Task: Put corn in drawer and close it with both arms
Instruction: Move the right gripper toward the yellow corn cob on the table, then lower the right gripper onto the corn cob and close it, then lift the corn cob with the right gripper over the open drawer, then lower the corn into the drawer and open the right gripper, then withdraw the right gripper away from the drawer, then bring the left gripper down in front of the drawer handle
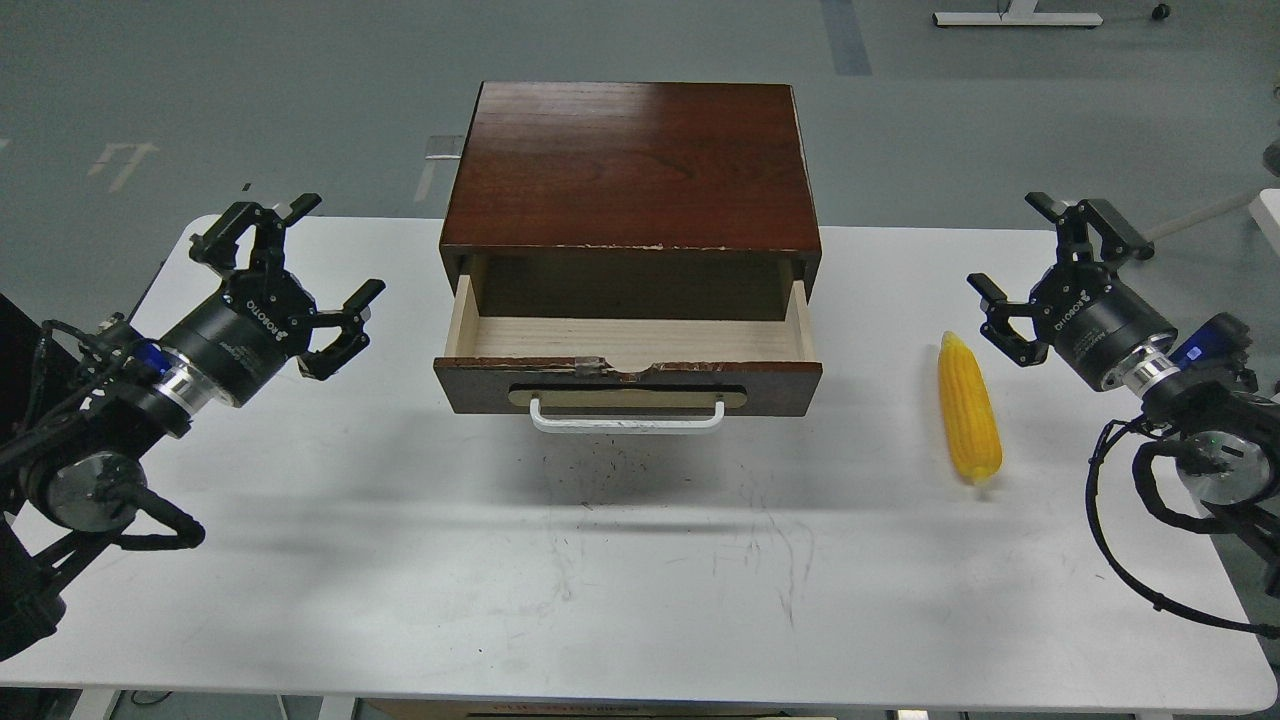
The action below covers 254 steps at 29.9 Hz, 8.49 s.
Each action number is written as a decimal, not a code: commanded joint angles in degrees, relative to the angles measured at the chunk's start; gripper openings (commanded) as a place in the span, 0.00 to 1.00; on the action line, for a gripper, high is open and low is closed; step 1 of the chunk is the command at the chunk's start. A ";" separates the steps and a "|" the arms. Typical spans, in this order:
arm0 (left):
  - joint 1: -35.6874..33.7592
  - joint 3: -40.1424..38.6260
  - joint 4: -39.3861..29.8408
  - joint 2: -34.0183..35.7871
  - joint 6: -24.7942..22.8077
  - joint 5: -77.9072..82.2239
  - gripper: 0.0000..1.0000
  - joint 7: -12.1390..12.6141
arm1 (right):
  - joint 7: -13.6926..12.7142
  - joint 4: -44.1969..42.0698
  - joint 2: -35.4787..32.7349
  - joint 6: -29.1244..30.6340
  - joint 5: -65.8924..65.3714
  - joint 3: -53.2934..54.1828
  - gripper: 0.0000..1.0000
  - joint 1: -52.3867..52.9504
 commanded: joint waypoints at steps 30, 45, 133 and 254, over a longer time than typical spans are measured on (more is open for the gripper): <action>-0.15 -2.63 -1.21 2.24 0.00 0.36 1.00 -0.18 | 0.00 5.09 -14.49 -1.45 -68.28 -9.83 1.00 9.66; 0.02 -2.63 -1.83 2.24 0.00 0.45 1.00 -0.18 | 0.00 1.23 -8.78 -8.49 -69.35 -21.72 1.00 11.59; 0.46 -3.86 -4.38 5.66 0.00 0.53 1.00 -0.18 | 0.00 18.54 20.40 -20.53 -89.92 -53.01 0.51 60.19; -6.65 8.62 -23.02 -6.73 0.00 73.31 0.00 6.33 | 0.00 10.02 0.54 -21.24 -5.36 -1.94 1.00 -0.54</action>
